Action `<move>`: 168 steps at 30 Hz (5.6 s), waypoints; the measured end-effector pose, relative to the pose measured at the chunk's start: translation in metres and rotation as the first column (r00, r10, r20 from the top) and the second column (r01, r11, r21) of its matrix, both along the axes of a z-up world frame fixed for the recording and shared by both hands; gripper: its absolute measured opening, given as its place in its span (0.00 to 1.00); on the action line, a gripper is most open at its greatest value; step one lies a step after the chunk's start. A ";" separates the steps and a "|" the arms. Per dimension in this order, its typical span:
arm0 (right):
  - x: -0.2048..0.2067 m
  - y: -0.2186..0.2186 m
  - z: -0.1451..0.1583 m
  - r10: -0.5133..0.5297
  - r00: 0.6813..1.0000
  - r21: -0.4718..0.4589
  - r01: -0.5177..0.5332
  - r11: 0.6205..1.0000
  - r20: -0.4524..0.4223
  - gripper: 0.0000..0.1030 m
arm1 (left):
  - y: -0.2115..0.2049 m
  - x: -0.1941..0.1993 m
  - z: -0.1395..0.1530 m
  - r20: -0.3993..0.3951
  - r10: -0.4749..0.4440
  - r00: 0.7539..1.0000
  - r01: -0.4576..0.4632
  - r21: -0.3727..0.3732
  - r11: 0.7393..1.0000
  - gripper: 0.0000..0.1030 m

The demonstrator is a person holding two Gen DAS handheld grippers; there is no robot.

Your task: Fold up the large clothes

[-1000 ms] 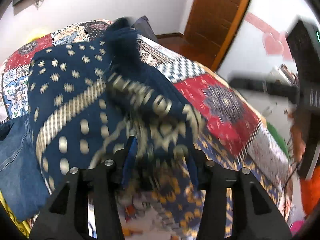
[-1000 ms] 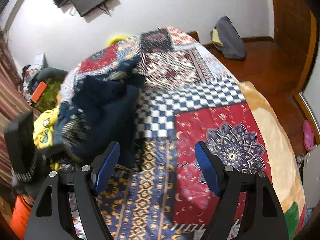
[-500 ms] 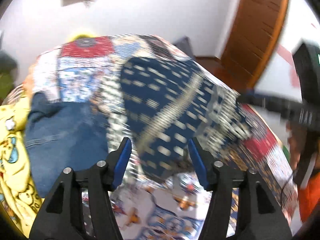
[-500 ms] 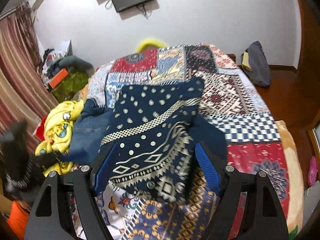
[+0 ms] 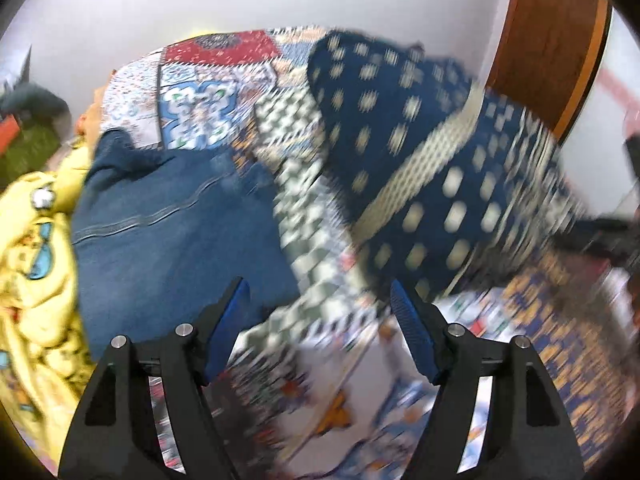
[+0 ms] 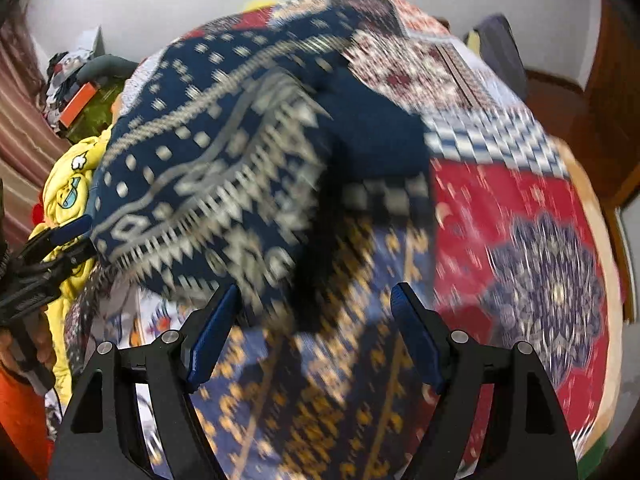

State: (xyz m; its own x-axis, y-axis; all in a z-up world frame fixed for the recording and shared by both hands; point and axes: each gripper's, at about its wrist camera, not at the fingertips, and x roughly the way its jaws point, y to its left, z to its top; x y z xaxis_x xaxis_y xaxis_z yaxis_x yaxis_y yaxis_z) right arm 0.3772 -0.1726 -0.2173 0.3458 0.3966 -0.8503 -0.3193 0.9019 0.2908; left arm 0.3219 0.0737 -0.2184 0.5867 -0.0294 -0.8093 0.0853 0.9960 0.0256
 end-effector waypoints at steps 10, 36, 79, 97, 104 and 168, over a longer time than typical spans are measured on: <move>-0.005 -0.016 0.042 -0.029 0.997 0.165 0.018 0.986 0.067 0.74 | 0.013 -0.006 0.048 0.108 0.032 0.994 -0.022 -0.089 0.996 0.72; 0.072 0.025 -0.011 0.046 0.980 0.461 0.050 0.886 -0.195 0.57 | -0.007 0.129 -0.026 -0.192 -0.064 0.979 -0.080 -0.656 0.750 0.89; 0.080 0.287 -0.026 0.315 0.946 0.233 -0.290 0.928 -0.077 0.59 | 0.251 0.047 -0.036 -0.133 0.203 0.970 -0.242 -0.566 0.788 0.75; 0.004 0.224 0.056 0.223 0.960 0.038 -0.232 0.972 0.167 0.68 | 0.218 -0.061 0.033 0.009 0.311 0.950 -0.305 -0.165 0.938 0.85; -0.061 0.201 0.161 0.170 0.885 0.132 -0.249 0.959 0.434 0.68 | 0.176 -0.124 0.146 0.326 0.286 0.901 -0.263 -0.113 0.958 0.85; -0.236 0.155 0.243 -0.073 0.643 0.226 -0.158 0.961 0.762 1.00 | 0.066 -0.279 0.233 0.720 0.230 0.655 -0.253 -0.078 0.964 1.00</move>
